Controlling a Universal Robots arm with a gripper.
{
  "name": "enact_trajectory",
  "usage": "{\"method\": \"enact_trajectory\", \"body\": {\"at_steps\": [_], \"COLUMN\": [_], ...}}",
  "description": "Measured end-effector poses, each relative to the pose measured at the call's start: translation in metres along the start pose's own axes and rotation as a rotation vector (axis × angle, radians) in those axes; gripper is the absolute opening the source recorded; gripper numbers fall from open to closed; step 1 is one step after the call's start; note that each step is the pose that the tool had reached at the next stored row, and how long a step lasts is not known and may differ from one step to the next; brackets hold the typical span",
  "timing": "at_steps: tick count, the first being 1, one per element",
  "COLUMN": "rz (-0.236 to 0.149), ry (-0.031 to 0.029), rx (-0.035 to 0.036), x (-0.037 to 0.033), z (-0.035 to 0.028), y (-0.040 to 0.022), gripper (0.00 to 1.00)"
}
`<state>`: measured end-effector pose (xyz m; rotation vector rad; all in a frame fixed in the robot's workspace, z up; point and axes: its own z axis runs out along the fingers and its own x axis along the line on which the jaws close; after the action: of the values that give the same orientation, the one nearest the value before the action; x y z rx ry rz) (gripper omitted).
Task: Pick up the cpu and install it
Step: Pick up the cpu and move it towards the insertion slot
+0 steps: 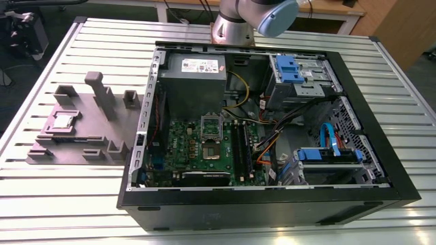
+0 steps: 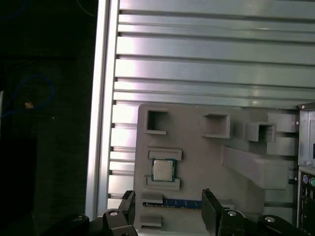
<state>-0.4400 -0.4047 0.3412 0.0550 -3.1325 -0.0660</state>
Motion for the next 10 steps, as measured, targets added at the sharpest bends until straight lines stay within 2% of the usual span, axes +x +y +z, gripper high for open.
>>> {"method": "enact_trajectory", "body": {"at_steps": [6,10], "rz": [0.0,0.0], "ry": [0.0001,0.0001], "rx": [0.0,0.0001], "x": [0.0,0.0], "z": [0.0042,0.0045], "y": [-0.0006,-0.0006], "gripper": [0.65,0.65]}}
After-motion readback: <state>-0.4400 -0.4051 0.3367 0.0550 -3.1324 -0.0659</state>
